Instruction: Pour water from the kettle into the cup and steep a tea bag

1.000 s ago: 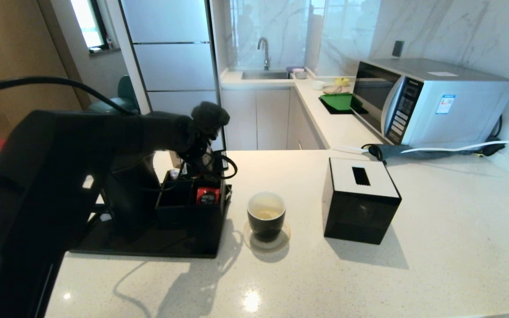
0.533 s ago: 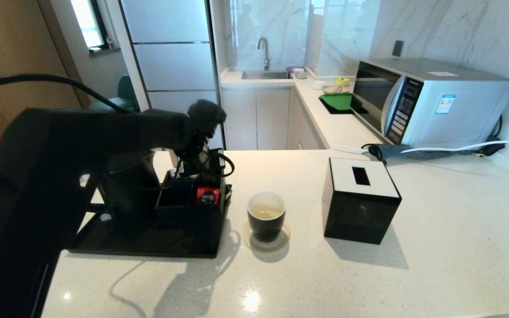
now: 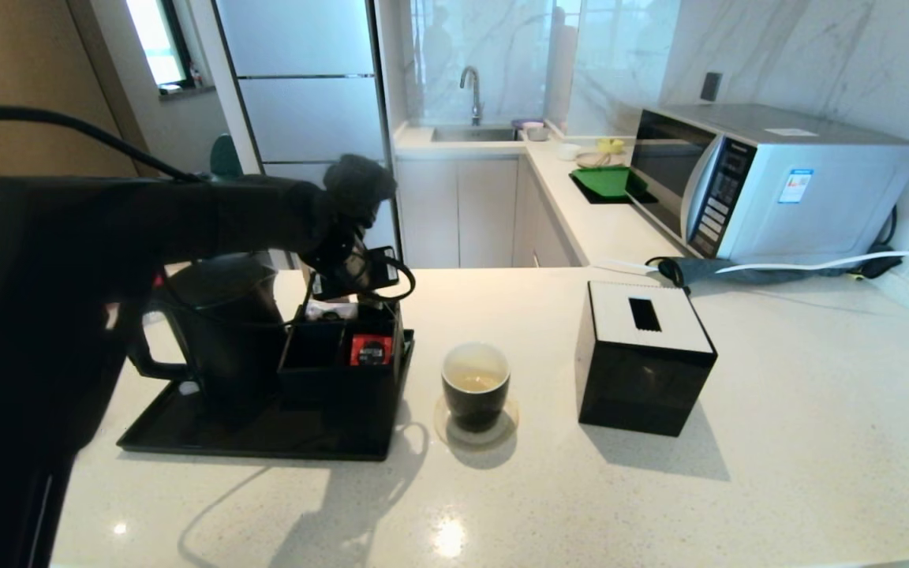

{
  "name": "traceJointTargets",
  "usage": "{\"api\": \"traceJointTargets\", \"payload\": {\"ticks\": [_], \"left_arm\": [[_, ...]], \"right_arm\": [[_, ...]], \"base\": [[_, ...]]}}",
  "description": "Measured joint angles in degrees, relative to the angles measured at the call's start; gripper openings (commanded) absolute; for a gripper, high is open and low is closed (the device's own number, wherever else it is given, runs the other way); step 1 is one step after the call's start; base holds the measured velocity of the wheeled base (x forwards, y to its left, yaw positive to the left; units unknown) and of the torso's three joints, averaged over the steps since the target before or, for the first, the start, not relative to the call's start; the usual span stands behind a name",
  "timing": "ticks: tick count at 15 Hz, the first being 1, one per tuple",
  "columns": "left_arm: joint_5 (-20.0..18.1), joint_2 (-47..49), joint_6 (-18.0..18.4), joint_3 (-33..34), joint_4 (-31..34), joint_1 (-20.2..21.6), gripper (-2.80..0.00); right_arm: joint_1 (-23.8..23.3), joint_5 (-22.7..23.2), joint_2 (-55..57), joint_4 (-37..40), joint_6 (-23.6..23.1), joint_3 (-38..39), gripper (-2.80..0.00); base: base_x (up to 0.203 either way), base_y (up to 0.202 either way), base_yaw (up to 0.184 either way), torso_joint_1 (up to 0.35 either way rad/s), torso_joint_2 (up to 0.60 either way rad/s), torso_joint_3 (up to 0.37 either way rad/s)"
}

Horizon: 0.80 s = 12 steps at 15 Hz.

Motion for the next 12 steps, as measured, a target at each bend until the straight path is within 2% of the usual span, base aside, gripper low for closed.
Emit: {"api": "traceJointTargets", "payload": {"ticks": [12], "left_arm": [[0.1,-3.0,0.0,-0.3,-4.1,-3.8,-2.8]], "right_arm": [[0.0,0.0,0.0,0.0,0.0,0.0,-2.8]], "base": [[0.0,0.0,0.0,0.0,0.0,0.0]]}}
